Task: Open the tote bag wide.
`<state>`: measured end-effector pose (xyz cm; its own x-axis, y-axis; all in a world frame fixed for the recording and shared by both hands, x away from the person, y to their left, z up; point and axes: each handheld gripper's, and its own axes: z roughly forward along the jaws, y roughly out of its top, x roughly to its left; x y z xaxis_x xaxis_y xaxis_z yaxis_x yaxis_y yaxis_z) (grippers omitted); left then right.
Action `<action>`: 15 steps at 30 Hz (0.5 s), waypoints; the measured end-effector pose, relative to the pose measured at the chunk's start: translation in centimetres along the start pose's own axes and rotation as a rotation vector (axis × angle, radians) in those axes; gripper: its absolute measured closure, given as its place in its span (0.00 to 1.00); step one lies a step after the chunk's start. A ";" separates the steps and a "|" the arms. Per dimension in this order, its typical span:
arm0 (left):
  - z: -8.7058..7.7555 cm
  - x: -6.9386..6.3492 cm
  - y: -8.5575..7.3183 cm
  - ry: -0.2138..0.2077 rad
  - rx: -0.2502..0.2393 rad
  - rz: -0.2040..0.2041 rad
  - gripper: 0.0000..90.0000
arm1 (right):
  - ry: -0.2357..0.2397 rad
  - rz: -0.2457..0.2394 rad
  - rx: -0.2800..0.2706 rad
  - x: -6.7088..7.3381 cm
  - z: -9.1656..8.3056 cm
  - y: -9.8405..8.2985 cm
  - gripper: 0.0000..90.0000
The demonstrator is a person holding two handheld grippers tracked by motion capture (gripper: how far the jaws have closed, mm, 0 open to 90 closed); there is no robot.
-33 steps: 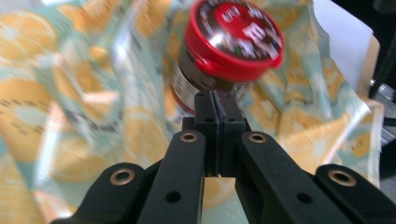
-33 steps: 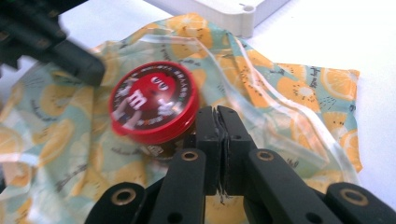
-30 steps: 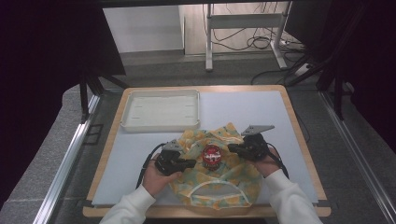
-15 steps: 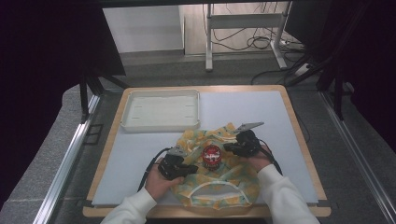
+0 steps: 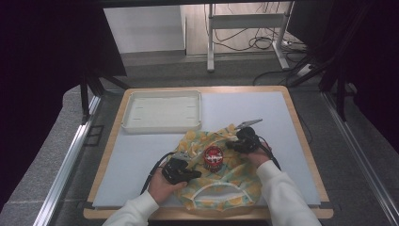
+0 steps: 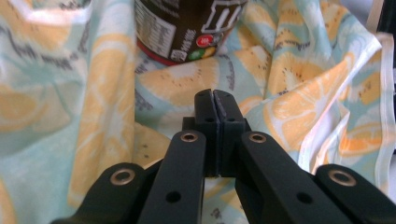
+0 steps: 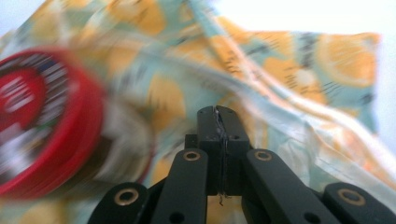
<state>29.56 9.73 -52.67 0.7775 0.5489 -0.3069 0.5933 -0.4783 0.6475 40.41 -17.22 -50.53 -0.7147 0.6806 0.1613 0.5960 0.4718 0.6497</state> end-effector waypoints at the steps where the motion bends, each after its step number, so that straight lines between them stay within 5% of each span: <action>1: 0.1 -0.1 -0.1 -0.003 0.007 0.001 1.00 | -0.007 0.013 -0.002 -0.4 0.3 0.2 0.99; 6: 0.2 0.1 -0.4 -0.005 0.022 -0.008 1.00 | -0.027 0.042 -0.003 -1.8 1.6 1.0 0.99; 11: 0.3 0.4 -0.8 -0.001 0.033 -0.011 1.00 | -0.026 0.131 -0.021 -3.6 3.0 1.5 0.99; 15: 0.3 0.3 -0.8 0.000 0.033 -0.011 1.00 | -0.041 0.126 -0.021 -3.5 2.9 1.4 0.99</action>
<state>29.38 10.13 -53.52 0.7712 0.5540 -0.3136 0.6079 -0.4946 0.6211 44.81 -17.37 -52.32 -0.6188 0.7562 0.2125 0.6720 0.3696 0.6418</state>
